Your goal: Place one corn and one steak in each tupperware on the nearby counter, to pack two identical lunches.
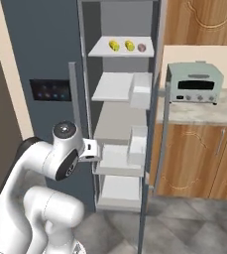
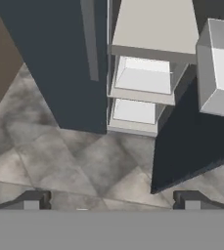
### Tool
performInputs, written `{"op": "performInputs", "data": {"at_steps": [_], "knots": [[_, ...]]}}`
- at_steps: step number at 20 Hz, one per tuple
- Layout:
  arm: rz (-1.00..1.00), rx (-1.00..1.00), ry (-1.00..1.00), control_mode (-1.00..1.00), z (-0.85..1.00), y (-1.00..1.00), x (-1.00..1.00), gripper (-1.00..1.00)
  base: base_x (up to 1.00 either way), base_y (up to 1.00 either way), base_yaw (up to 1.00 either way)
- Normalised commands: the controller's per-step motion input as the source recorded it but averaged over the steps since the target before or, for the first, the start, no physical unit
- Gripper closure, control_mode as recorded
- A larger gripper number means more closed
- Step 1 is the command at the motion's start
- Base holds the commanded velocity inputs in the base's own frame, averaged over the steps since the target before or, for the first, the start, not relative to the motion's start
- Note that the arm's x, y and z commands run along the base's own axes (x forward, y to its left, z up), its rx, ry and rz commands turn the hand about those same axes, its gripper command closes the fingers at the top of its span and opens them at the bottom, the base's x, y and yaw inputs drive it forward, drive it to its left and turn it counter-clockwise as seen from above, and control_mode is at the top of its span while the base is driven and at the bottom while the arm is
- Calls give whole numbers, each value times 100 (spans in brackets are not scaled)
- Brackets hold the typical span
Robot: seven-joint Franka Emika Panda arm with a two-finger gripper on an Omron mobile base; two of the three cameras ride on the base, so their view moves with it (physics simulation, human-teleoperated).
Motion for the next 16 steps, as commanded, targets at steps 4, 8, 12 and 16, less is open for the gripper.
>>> {"op": "performInputs", "data": {"at_steps": [4,8,12,16], "knots": [[0,0,0,100,0,0,0,-100,100,0,0],[0,0,0,100,0,0,0,-100,100,-5,0],[0,0,0,100,0,0,0,-100,92,-17,0],[0,0,0,100,0,0,0,-100,66,-40,0]]}}
